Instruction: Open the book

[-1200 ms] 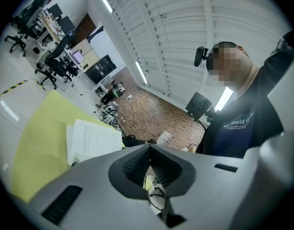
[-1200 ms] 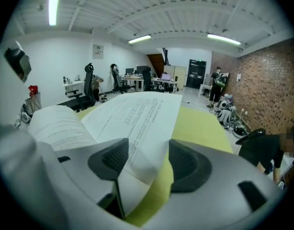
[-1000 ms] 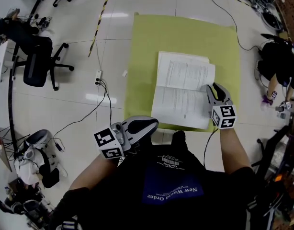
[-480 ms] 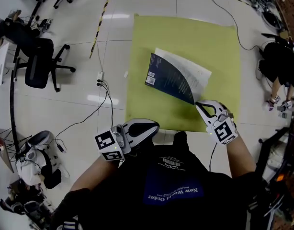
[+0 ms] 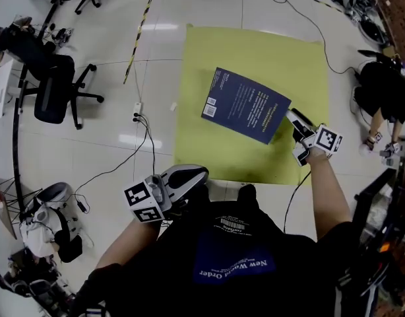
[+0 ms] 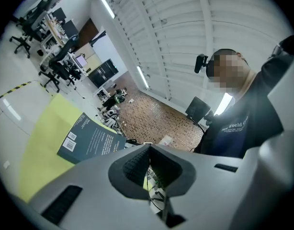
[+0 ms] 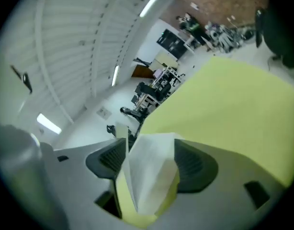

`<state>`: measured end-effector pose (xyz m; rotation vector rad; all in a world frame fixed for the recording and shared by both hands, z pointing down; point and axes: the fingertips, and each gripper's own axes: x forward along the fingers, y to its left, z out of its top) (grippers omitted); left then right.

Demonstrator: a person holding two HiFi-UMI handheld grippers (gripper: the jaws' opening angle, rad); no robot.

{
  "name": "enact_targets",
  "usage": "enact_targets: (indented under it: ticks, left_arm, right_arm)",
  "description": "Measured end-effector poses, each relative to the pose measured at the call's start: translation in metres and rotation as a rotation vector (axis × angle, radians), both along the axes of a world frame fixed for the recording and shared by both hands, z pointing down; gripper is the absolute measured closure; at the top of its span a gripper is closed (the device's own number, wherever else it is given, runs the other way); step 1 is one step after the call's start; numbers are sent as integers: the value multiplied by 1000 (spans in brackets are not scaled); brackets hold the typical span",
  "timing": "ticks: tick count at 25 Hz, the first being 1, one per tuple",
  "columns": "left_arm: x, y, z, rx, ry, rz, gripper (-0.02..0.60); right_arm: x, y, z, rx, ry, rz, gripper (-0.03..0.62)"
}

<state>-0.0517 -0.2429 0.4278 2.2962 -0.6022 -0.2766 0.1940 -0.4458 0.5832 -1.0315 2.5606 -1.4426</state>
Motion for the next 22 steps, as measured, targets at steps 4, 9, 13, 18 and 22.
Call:
enact_targets:
  ticks: [4,9,13,18,22]
  left_arm:
    - [-6,-2,1,-18,15,-27,575]
    - [-18,-2,-1,-16,7,-56,575]
    - [-23,-2,-1,-14,6,-63,575]
    - [-15,1,-6,-6,7,-38,575]
    - [-20,9,-4,-14,5,-58,575]
  right_arm:
    - [4,-47,8,-102,-146,10,205]
    - [3,-86,-54,39,-178,-39,191]
    - [-75,-59,-70,194,231,-488,191]
    - [-119,-32,35,158,800,-967,163]
    - [-111,-24,67,39,863,-1071,178]
